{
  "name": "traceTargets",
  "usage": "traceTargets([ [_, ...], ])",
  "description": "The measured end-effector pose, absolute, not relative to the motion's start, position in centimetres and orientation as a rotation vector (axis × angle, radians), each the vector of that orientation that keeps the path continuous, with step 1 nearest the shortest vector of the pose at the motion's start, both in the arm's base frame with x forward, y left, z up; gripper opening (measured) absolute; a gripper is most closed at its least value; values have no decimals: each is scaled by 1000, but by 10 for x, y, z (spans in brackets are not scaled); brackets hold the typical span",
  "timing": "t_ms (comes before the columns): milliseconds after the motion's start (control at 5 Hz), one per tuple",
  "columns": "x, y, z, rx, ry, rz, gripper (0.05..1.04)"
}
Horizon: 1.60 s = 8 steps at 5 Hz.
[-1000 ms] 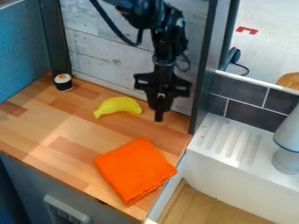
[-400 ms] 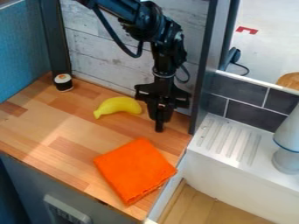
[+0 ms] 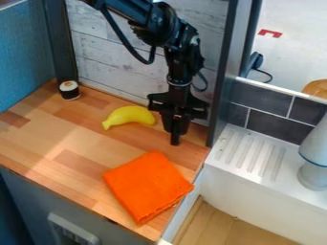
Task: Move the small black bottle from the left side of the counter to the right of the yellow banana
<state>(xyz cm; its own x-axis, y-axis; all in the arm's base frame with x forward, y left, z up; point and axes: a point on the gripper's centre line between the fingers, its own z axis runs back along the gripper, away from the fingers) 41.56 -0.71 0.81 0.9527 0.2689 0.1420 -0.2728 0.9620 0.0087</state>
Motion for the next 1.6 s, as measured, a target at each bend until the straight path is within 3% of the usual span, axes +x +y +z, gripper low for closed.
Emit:
traceTargets([
  [200,416,-8,8,24,-141,262,429],
  [600,413,-8,7,6,-128,269,988],
  [1400,408,-5,17,-35,-116,280,1001],
  [1600,408,-10,36,-72,-144,277,1001],
])
